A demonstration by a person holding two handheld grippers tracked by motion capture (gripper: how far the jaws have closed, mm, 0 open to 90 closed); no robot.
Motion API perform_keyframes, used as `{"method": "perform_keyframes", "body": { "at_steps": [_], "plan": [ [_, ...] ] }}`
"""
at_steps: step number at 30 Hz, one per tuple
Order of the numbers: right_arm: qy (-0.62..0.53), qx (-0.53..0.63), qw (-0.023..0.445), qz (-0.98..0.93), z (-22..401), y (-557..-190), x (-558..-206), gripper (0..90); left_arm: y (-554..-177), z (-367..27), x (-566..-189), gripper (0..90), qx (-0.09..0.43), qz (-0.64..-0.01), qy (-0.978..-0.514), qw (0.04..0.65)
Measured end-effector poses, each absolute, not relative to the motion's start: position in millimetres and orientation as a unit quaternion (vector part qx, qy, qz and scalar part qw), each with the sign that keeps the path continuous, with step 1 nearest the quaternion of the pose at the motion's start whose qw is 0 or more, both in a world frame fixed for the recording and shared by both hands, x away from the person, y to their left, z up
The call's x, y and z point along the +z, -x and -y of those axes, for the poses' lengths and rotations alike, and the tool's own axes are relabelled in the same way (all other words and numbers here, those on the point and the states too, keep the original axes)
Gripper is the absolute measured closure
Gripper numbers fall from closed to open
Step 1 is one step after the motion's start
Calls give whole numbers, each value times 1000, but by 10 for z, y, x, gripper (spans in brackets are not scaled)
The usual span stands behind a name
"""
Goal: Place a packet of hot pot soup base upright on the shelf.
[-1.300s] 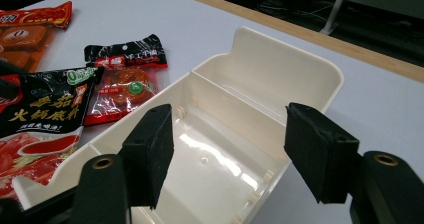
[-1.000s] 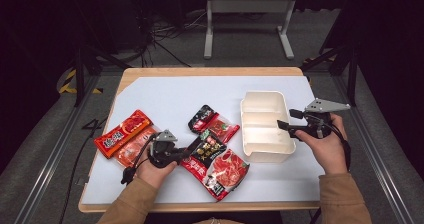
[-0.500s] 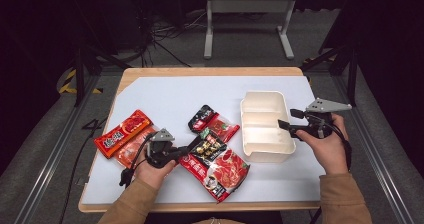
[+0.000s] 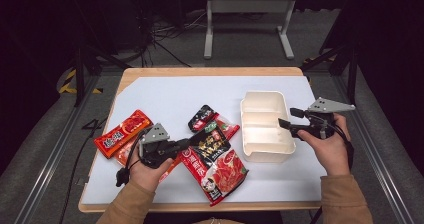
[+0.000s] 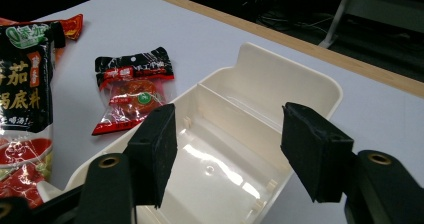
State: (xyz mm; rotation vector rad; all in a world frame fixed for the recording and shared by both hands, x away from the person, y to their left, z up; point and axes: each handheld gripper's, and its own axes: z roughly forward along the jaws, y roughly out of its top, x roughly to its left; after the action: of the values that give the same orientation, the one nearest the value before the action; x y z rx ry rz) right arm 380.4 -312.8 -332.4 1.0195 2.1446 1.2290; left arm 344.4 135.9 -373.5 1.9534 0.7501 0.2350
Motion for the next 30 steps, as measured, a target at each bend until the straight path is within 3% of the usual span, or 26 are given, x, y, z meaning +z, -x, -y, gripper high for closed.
{"method": "perform_keyframes", "body": {
  "at_steps": [17,30],
  "plan": [
    [-332,469,216,-789,2873,-3715,-3210,421,-3182,-1320,-3277,883,155,-226,-796,540],
    [-266,515,166,-797,2562,-3586,-3054,416,-3204,-1381,-3094,887,175,-199,-784,561]
  ]
}}
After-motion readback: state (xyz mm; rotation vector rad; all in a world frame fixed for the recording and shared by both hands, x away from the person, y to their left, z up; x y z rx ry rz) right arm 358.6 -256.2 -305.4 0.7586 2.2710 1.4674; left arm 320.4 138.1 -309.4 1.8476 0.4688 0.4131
